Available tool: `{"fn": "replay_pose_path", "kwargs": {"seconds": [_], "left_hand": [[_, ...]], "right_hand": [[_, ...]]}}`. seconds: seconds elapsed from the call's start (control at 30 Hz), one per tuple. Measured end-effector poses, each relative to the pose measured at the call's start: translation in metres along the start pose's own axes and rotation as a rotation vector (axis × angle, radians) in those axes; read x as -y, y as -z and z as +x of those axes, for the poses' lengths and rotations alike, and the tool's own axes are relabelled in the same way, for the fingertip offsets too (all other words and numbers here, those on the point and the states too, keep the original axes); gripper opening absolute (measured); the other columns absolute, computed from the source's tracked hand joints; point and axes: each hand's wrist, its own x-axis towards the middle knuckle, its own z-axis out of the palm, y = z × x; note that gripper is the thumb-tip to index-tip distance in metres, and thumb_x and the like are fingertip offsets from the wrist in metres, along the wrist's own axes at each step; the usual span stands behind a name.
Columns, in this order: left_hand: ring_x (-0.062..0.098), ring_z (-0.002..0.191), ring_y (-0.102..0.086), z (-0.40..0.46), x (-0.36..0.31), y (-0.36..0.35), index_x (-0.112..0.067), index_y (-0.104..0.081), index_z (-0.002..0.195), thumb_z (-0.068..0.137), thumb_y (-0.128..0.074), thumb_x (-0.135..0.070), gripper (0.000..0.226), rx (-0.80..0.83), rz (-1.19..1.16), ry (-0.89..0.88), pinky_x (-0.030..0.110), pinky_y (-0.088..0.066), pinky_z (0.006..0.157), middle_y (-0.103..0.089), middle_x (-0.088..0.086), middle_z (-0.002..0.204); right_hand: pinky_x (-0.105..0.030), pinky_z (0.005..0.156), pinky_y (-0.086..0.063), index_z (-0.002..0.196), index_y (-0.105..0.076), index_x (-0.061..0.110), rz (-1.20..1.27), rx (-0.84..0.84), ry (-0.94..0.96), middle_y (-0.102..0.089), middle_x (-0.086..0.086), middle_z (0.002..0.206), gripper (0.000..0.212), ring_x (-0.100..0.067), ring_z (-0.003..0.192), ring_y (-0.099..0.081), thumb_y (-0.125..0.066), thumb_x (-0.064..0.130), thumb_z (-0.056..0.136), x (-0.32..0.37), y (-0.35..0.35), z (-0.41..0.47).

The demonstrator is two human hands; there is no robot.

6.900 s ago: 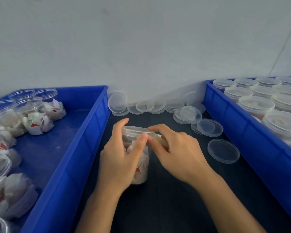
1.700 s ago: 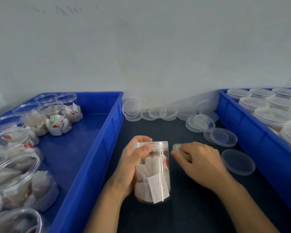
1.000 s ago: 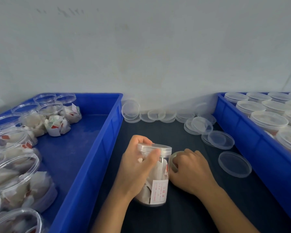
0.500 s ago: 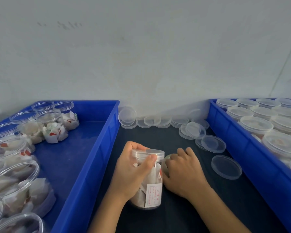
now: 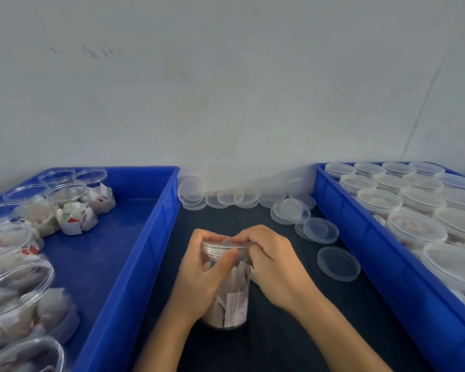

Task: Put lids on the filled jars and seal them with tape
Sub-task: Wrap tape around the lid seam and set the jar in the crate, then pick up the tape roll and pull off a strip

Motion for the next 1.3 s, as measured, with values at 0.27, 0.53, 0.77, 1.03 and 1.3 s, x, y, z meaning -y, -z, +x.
{"fn": "replay_pose_path", "kwargs": {"seconds": [0.27,0.53,0.77,1.03,1.3], "left_hand": [[0.017,0.095,-0.077,-0.008,0.002,-0.011,-0.040,-0.060,0.109,0.063,-0.083,-0.042,0.051,0.080,0.047,-0.046,0.028,-0.064,0.072,-0.075,-0.006,0.110],[0.000,0.094,-0.074,-0.010,-0.019,-0.041,-0.053,-0.060,0.104,0.063,-0.086,-0.036,0.052,0.102,0.033,-0.107,0.009,-0.056,0.064,-0.073,-0.022,0.111],[-0.009,0.109,-0.067,0.003,-0.067,-0.105,-0.063,-0.042,0.128,0.079,-0.082,-0.009,0.083,0.193,0.034,-0.205,0.026,-0.057,0.089,-0.063,-0.038,0.120],[-0.001,0.089,-0.075,-0.015,-0.160,-0.202,-0.053,-0.044,0.136,0.083,-0.074,-0.030,0.065,0.326,-0.188,-0.270,0.017,-0.058,0.061,-0.072,-0.022,0.102],[0.000,0.095,-0.072,-0.044,-0.165,-0.258,-0.082,-0.041,0.101,0.070,-0.069,-0.051,0.052,0.484,-0.100,-0.213,0.020,-0.060,0.072,-0.068,-0.029,0.107]], "right_hand": [[-0.030,0.066,-0.045,0.099,-0.048,0.032,-0.170,0.150,-0.054,-0.053,0.013,0.105,0.042,-0.007,0.088,-0.056,-0.062,0.069,0.085,0.026,0.012,-0.014],[-0.034,0.069,-0.049,0.104,-0.051,0.025,-0.207,0.117,-0.035,-0.054,0.006,0.101,0.047,-0.014,0.091,-0.053,-0.077,0.053,0.076,0.034,0.043,-0.018],[-0.034,0.074,-0.050,0.104,-0.056,0.027,-0.358,-0.144,0.018,-0.055,0.008,0.101,0.046,-0.018,0.094,-0.056,-0.078,0.054,0.074,0.045,0.121,-0.035],[-0.032,0.078,-0.041,0.110,-0.056,0.040,-0.608,-0.401,-0.057,-0.053,0.015,0.108,0.061,-0.015,0.106,-0.051,-0.064,0.069,0.057,0.060,0.231,-0.083],[-0.018,0.072,-0.032,0.111,-0.056,0.044,-0.623,-0.465,-0.223,-0.049,0.024,0.107,0.068,-0.012,0.104,-0.049,-0.049,0.073,0.049,0.019,0.267,-0.135]]}}
